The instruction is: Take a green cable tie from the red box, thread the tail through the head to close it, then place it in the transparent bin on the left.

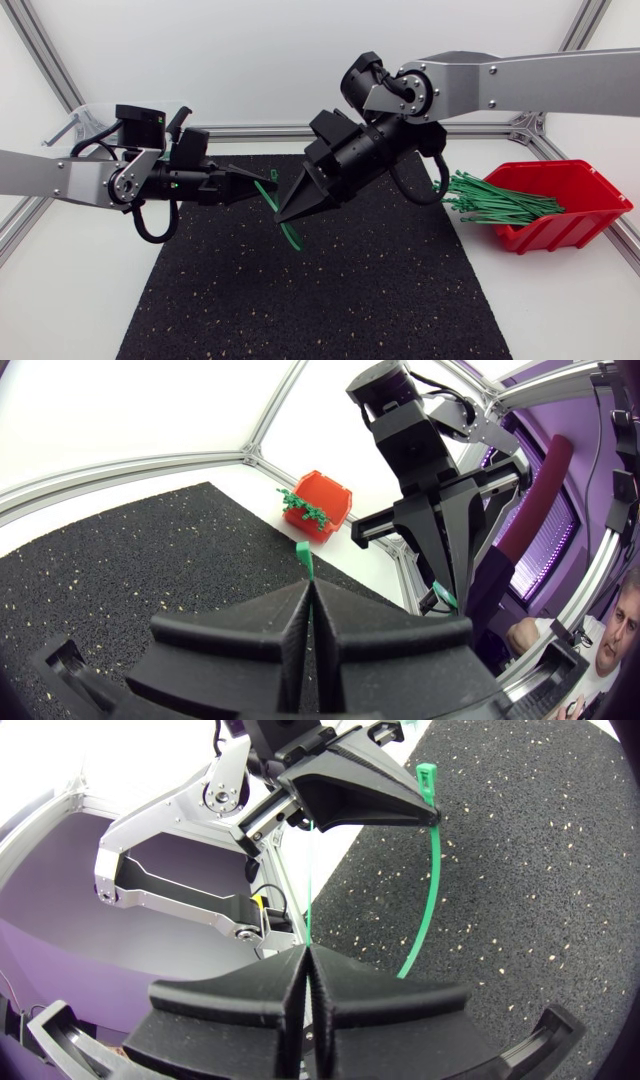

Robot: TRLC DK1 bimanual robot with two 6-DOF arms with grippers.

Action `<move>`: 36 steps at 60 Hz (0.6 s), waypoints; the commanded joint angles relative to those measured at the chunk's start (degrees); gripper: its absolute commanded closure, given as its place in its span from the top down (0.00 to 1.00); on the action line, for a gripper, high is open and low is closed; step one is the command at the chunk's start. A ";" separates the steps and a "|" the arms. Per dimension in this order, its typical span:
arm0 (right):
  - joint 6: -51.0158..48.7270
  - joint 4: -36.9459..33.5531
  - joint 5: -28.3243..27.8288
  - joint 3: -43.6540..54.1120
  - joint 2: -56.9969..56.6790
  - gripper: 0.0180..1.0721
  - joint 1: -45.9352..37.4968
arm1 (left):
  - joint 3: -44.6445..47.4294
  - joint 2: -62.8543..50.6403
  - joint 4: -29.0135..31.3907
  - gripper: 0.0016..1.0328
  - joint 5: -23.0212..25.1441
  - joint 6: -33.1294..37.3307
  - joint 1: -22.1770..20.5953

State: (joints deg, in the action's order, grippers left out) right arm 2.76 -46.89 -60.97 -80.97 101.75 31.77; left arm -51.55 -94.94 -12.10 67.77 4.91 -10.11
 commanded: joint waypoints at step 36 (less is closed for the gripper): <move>25.36 -1.80 -10.75 4.77 -13.69 0.05 -1.27 | 6.29 10.03 -14.36 0.03 -5.10 -23.72 -2.28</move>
State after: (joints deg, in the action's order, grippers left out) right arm 21.58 -48.23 -70.94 -78.00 90.13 30.35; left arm -46.65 -85.95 -25.23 63.33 -16.05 -11.73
